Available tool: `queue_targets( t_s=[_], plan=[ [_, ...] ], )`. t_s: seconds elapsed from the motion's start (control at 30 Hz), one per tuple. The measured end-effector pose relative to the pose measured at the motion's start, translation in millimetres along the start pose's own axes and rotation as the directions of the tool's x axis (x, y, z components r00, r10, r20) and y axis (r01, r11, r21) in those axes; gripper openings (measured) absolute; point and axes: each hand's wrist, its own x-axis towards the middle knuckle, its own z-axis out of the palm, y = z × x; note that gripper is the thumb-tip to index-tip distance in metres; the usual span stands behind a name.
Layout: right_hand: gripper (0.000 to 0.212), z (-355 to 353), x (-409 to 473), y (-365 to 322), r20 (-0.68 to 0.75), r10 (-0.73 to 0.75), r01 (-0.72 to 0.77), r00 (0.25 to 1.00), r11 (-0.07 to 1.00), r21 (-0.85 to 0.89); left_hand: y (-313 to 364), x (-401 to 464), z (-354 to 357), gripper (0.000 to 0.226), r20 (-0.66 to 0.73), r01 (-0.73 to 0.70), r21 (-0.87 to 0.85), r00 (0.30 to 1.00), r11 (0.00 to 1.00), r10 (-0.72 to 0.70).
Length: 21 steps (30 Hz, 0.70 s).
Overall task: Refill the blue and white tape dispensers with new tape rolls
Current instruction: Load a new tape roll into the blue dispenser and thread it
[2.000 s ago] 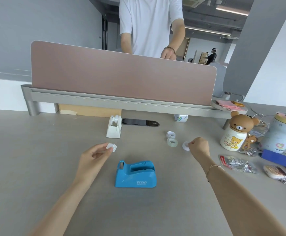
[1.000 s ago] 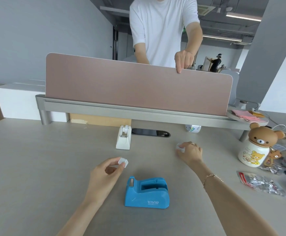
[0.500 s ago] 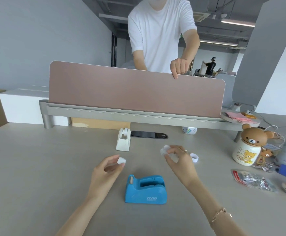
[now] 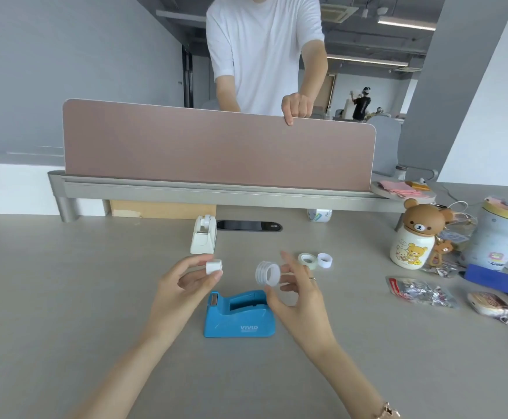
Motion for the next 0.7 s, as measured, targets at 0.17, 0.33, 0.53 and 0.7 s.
queue_targets(
  t_s=[0.17,0.33,0.53,0.7],
  plan=[
    [0.042,-4,-10,-15,0.046,-0.020,0.013,0.999,0.989,0.147,-2,-9,13,0.023,0.107,0.013,-0.013,0.994,1.000,-0.011],
    [0.035,-6,-13,-23,0.132,0.060,-0.095,0.989,0.955,0.281,-1,-13,18,0.030,0.146,-0.004,-0.017,0.989,1.000,0.006],
    [0.033,-2,-16,-25,0.188,0.048,-0.107,0.981,0.944,0.313,-1,-15,17,0.033,0.158,-0.044,-0.008,0.986,0.999,0.045],
    [0.037,1,-17,-24,0.193,0.043,-0.104,0.980,0.942,0.318,3,-19,18,0.034,0.187,-0.068,0.027,0.980,0.997,0.062]
  ],
)
